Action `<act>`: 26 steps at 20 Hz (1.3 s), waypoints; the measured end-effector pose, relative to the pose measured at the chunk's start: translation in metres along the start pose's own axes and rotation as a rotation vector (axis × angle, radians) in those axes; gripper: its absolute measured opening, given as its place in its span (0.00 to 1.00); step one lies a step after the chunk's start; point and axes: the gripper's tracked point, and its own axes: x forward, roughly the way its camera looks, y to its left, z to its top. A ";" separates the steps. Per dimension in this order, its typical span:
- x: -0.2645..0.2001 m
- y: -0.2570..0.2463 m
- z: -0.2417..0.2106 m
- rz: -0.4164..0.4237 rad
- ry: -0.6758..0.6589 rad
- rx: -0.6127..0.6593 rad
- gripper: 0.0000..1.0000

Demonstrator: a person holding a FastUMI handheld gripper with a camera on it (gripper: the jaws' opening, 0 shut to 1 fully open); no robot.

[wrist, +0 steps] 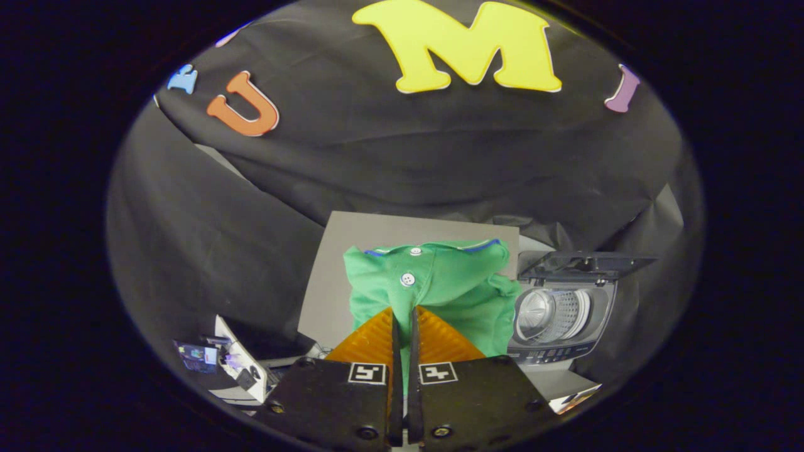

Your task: Put the clothes into the washing machine and then close the washing machine lid.

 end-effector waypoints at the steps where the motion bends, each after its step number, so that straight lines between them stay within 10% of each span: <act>1: -0.009 0.000 0.000 0.009 -0.012 0.000 0.06; 26: -0.204 -0.099 -0.020 -0.094 -0.310 0.135 0.06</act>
